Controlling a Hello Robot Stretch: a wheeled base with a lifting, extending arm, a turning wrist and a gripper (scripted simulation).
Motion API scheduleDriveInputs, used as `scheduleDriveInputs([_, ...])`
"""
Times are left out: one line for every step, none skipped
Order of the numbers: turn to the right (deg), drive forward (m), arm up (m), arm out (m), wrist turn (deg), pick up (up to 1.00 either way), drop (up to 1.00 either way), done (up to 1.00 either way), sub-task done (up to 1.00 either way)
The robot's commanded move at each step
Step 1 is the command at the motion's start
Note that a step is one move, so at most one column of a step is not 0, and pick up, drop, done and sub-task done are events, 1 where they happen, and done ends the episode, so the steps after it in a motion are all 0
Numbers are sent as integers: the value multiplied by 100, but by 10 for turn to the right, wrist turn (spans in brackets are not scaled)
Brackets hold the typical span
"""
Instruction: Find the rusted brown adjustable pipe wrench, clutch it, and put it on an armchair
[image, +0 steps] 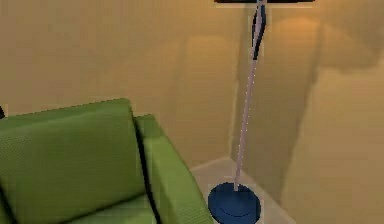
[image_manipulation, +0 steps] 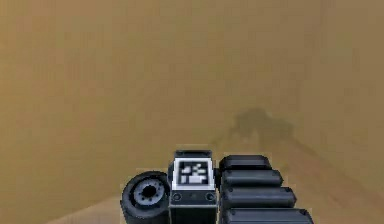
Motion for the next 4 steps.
scheduleDriveInputs([-450, 0, 0, 0, 0, 0, 0, 0, 0])
scheduleDriveInputs([-450, 0, 0, 0, 0, 0, 0, 0, 0])
scheduleDriveInputs([-450, 0, 0, 0, 0, 0, 0, 0, 0])
scheduleDriveInputs([-60, 0, 0, 0, 0, 0, 0, 0, 0])
